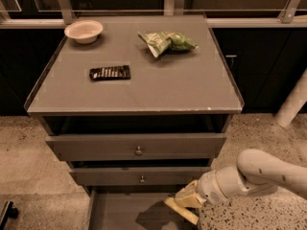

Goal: Place sponge into bottom drawer

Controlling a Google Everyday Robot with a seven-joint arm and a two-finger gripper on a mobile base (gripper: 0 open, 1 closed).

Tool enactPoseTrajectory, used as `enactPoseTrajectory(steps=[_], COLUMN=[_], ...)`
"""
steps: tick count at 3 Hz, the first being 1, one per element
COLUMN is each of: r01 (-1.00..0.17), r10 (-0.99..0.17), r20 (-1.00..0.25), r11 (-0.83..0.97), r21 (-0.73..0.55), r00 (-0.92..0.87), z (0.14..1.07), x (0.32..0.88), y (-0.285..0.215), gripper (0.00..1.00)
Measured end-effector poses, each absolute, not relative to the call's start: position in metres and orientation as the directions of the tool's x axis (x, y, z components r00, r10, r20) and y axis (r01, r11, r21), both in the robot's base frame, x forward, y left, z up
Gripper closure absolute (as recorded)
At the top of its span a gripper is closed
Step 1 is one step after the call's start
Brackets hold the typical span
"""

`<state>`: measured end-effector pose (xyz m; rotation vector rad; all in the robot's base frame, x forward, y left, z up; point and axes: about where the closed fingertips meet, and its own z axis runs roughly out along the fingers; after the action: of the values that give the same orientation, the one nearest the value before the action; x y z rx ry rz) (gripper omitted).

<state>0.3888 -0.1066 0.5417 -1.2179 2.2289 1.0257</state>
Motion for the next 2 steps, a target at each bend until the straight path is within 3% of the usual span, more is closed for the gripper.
enactPoseTrajectory(steps=[2], r01=[-0.796], r10=[-0.515], r20=[-0.608], r11=[0.362], r21=[0.485], r00=[-0.604], z=[0.456], x=[0.442], y=[-0.117], gripper=[1.00])
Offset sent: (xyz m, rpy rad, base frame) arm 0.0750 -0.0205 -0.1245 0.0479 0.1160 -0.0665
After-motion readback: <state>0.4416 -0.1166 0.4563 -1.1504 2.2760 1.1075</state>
